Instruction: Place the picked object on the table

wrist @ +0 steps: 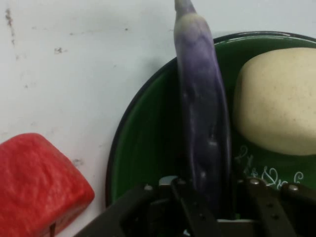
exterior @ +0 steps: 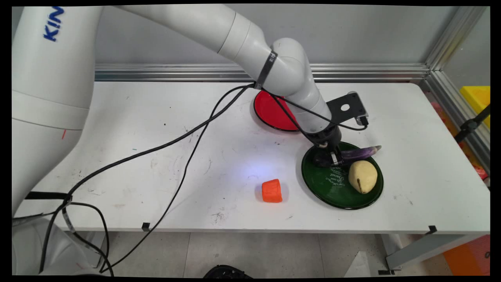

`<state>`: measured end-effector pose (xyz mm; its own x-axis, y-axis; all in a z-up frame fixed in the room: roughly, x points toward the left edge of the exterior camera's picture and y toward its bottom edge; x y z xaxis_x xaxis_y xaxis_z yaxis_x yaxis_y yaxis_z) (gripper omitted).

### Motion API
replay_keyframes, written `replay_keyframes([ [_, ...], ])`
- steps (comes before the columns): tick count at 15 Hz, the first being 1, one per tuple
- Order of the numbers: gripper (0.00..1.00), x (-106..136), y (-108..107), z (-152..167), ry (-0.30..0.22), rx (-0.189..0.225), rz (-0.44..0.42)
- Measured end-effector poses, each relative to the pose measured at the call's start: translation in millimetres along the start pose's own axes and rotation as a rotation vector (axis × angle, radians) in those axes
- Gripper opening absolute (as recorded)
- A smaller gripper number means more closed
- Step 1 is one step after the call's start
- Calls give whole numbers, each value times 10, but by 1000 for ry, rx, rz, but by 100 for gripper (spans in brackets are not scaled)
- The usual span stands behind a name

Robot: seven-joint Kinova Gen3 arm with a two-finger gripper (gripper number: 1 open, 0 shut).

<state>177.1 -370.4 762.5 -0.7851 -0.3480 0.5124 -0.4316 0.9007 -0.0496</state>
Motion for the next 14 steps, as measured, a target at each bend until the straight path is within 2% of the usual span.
replay_keyframes([
  [4,0,-3,35,-176,16,1,10],
  [9,0,13,27,-549,44,19,21],
  [14,0,-130,-38,-956,43,37,32],
])
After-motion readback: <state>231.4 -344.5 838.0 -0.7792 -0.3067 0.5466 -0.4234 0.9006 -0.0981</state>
